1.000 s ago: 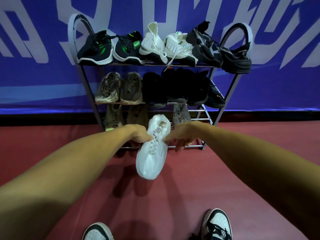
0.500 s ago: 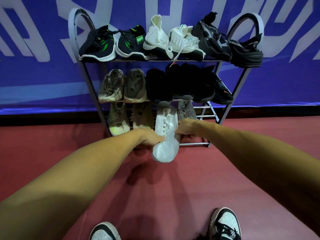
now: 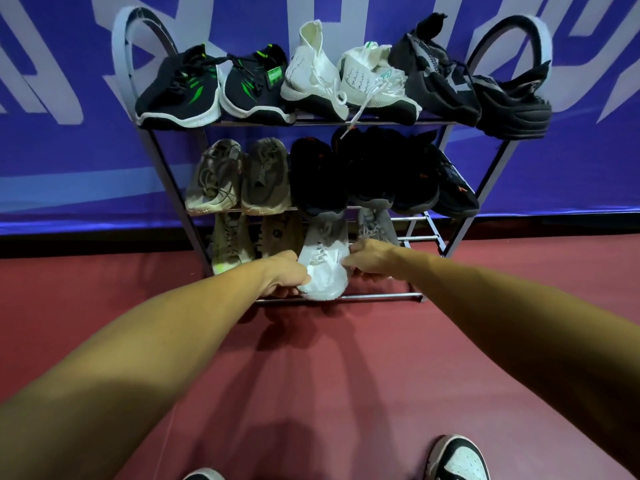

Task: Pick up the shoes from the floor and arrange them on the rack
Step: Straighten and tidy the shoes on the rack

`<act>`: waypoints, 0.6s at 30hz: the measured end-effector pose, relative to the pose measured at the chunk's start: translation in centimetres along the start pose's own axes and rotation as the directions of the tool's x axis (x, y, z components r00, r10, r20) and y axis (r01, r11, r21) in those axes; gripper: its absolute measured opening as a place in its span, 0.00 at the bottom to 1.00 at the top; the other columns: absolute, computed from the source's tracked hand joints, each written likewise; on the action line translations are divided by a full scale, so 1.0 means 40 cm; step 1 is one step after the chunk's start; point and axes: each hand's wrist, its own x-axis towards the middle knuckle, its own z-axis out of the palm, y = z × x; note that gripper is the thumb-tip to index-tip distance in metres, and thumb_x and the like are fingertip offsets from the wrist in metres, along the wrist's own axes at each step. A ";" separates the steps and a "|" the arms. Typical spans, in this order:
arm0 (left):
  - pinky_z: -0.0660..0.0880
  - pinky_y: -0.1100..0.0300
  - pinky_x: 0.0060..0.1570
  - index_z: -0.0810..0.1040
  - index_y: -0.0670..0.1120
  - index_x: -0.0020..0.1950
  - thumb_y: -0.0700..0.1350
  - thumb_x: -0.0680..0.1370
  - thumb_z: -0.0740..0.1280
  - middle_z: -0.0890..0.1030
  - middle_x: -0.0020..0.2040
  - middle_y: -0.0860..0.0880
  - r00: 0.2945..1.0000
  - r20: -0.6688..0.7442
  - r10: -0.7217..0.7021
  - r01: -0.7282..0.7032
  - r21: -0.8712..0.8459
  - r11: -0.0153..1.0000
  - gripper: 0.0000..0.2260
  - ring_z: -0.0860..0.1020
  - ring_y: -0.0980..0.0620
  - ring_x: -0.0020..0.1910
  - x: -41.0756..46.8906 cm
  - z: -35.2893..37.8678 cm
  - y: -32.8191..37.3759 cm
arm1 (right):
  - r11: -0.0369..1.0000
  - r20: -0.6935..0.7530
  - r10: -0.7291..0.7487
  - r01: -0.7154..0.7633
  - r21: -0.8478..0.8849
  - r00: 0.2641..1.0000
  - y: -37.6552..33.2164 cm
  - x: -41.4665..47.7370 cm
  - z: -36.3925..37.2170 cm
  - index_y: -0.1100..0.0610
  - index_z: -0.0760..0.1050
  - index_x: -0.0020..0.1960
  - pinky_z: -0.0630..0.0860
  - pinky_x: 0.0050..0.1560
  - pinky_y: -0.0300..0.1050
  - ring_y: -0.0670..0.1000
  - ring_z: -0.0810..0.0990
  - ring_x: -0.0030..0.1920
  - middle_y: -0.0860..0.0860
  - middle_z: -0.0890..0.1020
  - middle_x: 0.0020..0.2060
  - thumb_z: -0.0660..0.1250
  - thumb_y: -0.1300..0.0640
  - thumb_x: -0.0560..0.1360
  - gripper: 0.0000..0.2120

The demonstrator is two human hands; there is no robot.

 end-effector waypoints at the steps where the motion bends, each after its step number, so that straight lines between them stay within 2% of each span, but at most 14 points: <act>1: 0.65 0.65 0.23 0.71 0.40 0.58 0.37 0.79 0.61 0.75 0.34 0.46 1.000 -0.013 -0.010 0.010 -0.036 0.999 0.08 0.71 0.55 0.28 0.013 -0.001 0.001 | 1.000 0.027 0.003 -0.004 0.026 1.000 0.004 0.006 -0.002 0.58 0.79 0.48 0.68 0.30 0.39 0.50 0.74 0.35 0.52 0.80 0.39 0.66 0.50 0.77 0.10; 4: 0.67 0.66 0.24 0.68 0.42 0.61 0.37 0.80 0.61 0.75 0.35 0.46 0.999 -0.018 -0.051 0.048 -0.127 0.991 0.10 0.70 0.56 0.27 0.047 0.014 0.007 | 0.996 0.107 -0.015 0.005 0.089 0.994 0.004 0.021 -0.010 0.53 0.72 0.44 0.67 0.31 0.39 0.48 0.72 0.31 0.49 0.76 0.33 0.68 0.50 0.77 0.09; 7: 0.69 0.65 0.25 0.70 0.40 0.62 0.35 0.79 0.61 0.76 0.36 0.45 0.998 -0.030 -0.064 0.058 -0.171 0.984 0.12 0.71 0.56 0.27 0.081 0.017 0.022 | 0.999 0.104 -0.043 0.040 0.025 0.994 -0.008 0.046 -0.007 0.58 0.75 0.42 0.67 0.31 0.43 0.52 0.73 0.34 0.52 0.74 0.32 0.70 0.56 0.76 0.08; 9: 0.69 0.63 0.28 0.71 0.40 0.62 0.35 0.77 0.63 0.77 0.40 0.44 0.998 -0.025 -0.054 0.047 -0.205 0.978 0.13 0.74 0.53 0.33 0.101 0.012 0.032 | 0.998 0.017 -0.046 0.047 -0.044 0.999 -0.014 0.059 -0.002 0.60 0.77 0.49 0.70 0.32 0.40 0.52 0.75 0.40 0.52 0.76 0.36 0.71 0.58 0.75 0.06; 11: 0.68 0.61 0.30 0.71 0.41 0.61 0.36 0.75 0.66 0.77 0.45 0.42 0.999 -0.015 -0.049 0.045 -0.219 0.975 0.14 0.75 0.49 0.41 0.118 0.010 0.042 | 0.994 -0.030 -0.052 0.049 -0.101 0.998 -0.010 0.073 0.007 0.61 0.77 0.56 0.72 0.34 0.39 0.52 0.76 0.43 0.51 0.78 0.41 0.69 0.58 0.75 0.12; 13: 0.69 0.63 0.30 0.72 0.42 0.59 0.38 0.75 0.68 0.76 0.45 0.43 0.998 -0.039 -0.053 0.045 -0.177 0.983 0.13 0.75 0.48 0.43 0.132 0.009 0.052 | 0.991 -0.037 -0.067 0.062 -0.119 0.997 0.003 0.095 0.023 0.61 0.77 0.61 0.75 0.40 0.41 0.52 0.77 0.45 0.52 0.80 0.48 0.67 0.55 0.76 0.15; 16: 0.69 0.63 0.31 0.75 0.41 0.56 0.44 0.76 0.70 0.79 0.46 0.44 0.994 -0.108 -0.025 0.022 -0.023 0.999 0.11 0.76 0.50 0.39 0.147 0.000 0.071 | 0.984 -0.067 -0.101 0.090 -0.153 0.993 -0.001 0.100 0.029 0.59 0.75 0.64 0.72 0.47 0.42 0.54 0.78 0.50 0.52 0.79 0.52 0.66 0.49 0.78 0.19; 18: 0.71 0.62 0.38 0.76 0.41 0.58 0.51 0.76 0.71 0.78 0.51 0.44 0.996 -0.085 -0.017 0.026 0.107 0.994 0.17 0.76 0.50 0.40 0.149 0.002 0.081 | 0.967 -0.084 -0.115 0.092 -0.236 0.990 0.000 0.107 0.026 0.60 0.75 0.65 0.73 0.50 0.44 0.57 0.79 0.58 0.54 0.80 0.59 0.63 0.51 0.80 0.18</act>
